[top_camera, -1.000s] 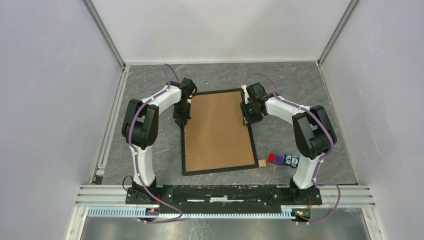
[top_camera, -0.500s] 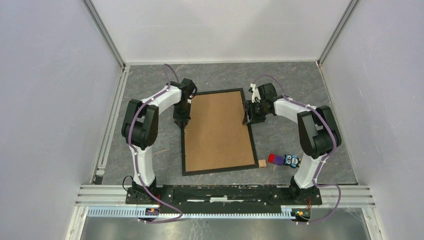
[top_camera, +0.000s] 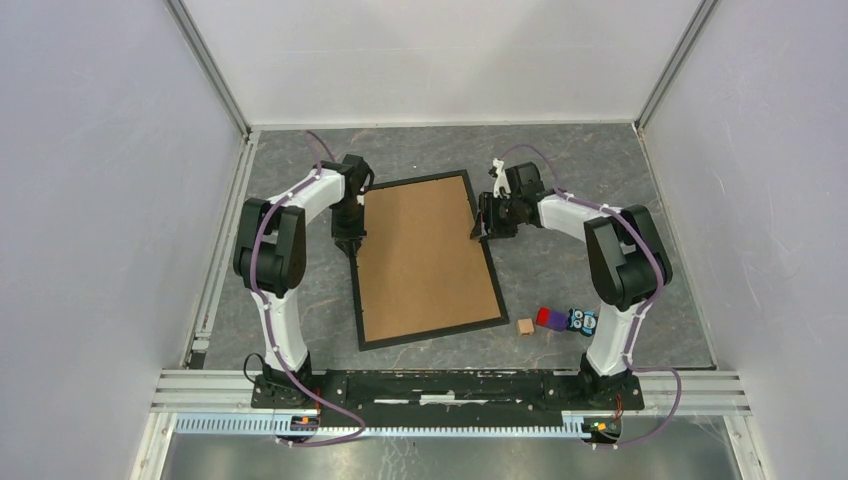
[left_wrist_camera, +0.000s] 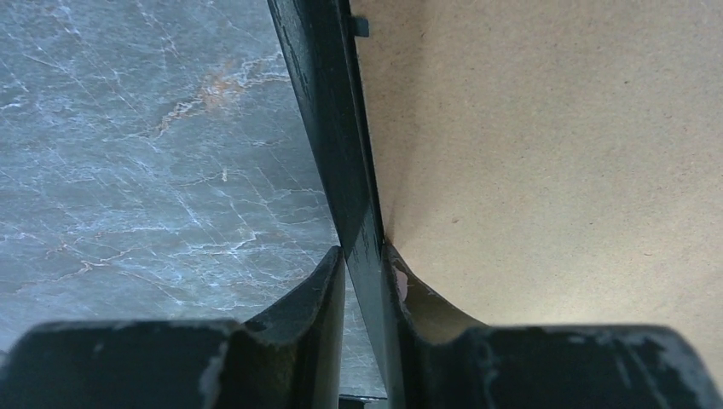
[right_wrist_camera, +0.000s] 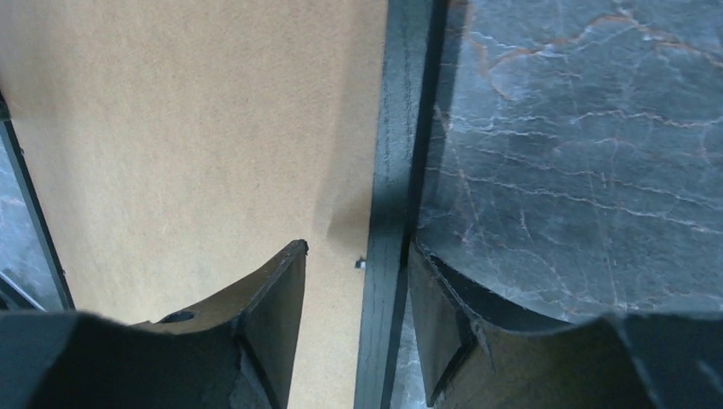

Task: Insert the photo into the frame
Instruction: Install the photo frame at the center of the board.

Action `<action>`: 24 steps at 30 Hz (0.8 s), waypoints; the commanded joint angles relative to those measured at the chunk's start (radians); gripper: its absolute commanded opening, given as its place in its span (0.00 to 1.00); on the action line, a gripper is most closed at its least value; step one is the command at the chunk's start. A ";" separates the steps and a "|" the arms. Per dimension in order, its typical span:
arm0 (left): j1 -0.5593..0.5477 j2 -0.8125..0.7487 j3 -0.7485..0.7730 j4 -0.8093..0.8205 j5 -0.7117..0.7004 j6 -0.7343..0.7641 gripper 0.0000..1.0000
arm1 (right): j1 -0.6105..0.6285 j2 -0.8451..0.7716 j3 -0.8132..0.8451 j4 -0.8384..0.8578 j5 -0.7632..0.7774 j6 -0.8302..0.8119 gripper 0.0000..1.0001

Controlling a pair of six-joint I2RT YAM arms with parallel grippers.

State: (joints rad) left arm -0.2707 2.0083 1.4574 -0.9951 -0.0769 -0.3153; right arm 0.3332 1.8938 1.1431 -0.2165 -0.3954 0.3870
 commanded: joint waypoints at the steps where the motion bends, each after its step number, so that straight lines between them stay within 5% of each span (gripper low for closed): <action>1: 0.002 -0.013 -0.017 0.070 0.011 -0.008 0.27 | 0.027 -0.044 0.128 -0.152 0.063 -0.138 0.55; 7: 0.007 -0.005 -0.010 0.064 0.017 -0.007 0.26 | -0.010 -0.239 -0.067 -0.208 0.020 -0.228 0.59; 12: 0.007 -0.006 -0.010 0.066 0.030 -0.005 0.26 | -0.010 -0.355 -0.230 -0.194 -0.035 -0.225 0.52; 24: 0.005 -0.004 -0.014 0.067 0.063 -0.005 0.26 | 0.002 -0.434 -0.396 -0.155 -0.058 -0.212 0.43</action>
State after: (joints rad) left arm -0.2630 2.0071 1.4555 -0.9932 -0.0685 -0.3153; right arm 0.3279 1.4944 0.7681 -0.4057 -0.4404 0.1818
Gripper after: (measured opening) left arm 0.265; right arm 0.438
